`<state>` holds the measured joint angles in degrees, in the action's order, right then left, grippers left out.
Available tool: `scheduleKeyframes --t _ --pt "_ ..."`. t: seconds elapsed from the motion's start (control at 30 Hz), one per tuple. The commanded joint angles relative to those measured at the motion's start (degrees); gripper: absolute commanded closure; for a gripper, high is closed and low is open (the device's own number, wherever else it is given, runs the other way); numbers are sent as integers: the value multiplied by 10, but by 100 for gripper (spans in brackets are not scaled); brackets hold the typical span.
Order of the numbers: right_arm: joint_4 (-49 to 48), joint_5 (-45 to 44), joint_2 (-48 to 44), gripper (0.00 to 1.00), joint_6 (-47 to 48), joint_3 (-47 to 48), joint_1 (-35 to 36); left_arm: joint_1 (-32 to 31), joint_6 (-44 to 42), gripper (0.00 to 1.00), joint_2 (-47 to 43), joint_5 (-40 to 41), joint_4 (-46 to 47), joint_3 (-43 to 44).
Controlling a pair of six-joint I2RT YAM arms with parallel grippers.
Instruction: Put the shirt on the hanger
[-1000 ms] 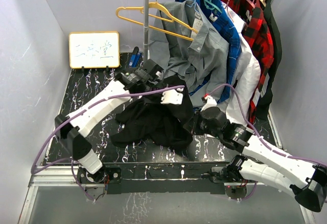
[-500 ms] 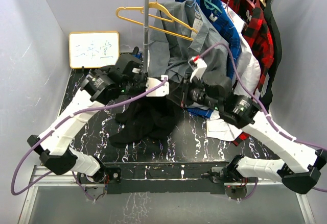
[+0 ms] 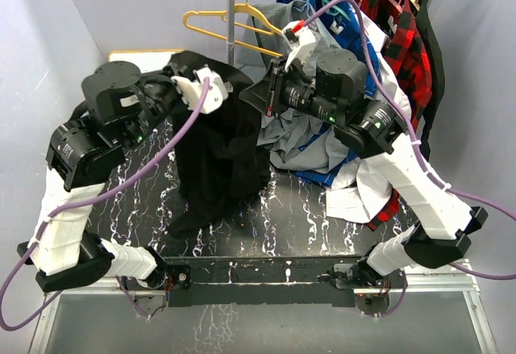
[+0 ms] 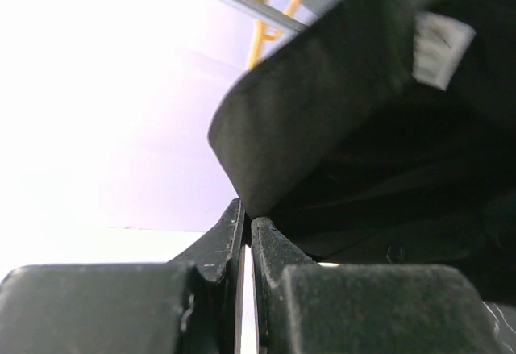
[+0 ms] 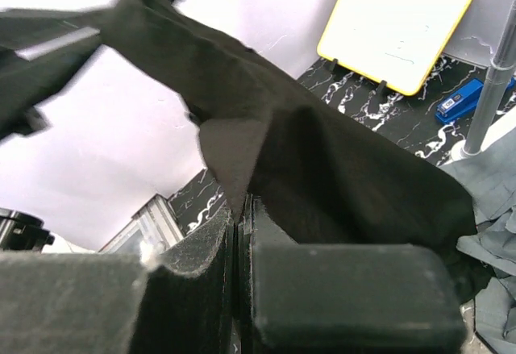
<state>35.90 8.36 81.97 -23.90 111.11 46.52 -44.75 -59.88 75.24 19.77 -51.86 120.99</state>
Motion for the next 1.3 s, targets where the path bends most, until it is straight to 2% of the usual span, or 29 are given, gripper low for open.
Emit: scheduleKeyframes --t 0.0,0.03,0.1,0.2,0.3,0.4,0.5,0.6,0.63,0.7,0.77,0.9,1.03,1.1,1.17,1.27 --pt "-7 39 17 100 -12 30 -34 0 -16 100 28 50 50 78" --pt "-9 39 12 100 -21 17 -42 0 -3 100 29 42 41 75" --pt "-19 32 -13 100 -40 -43 -53 0 34 100 36 19 17 12" --pt "-77 21 -81 100 -85 -187 -63 1 105 100 -5 -49 14 -164" --pt "-133 22 -145 99 -141 -335 -66 17 164 100 -10 -135 14 -286" --pt "-179 42 -185 93 -181 -460 -66 19 197 100 -19 -184 61 -403" --pt "-220 53 -209 81 -202 -528 -67 20 208 100 -22 -198 103 -462" --pt "-228 47 -219 63 -193 -541 -67 19 214 100 -16 -205 122 -478" --pt "-226 50 -218 54 -185 -539 -67 20 215 100 -14 -205 127 -480" --pt "-214 62 -212 12 -165 -526 -68 20 214 100 -12 -202 135 -481" --pt "-186 55 -208 2 -143 -508 -69 20 210 100 -10 -197 141 -483" --pt "-97 -15 -215 2 -88 -473 -68 25 198 100 -10 -181 150 -495" --pt "10 -177 -236 2 -45 -451 -69 34 171 100 -14 -158 155 -511" --pt "36 -222 -246 2 -44 -457 -70 43 155 100 -17 -148 154 -513" --pt "31 -207 -251 2 -49 -475 -70 52 145 100 -20 -145 147 -509" --pt "-9 -136 -249 2 -53 -520 -71 59 138 100 -23 -139 143 -502"
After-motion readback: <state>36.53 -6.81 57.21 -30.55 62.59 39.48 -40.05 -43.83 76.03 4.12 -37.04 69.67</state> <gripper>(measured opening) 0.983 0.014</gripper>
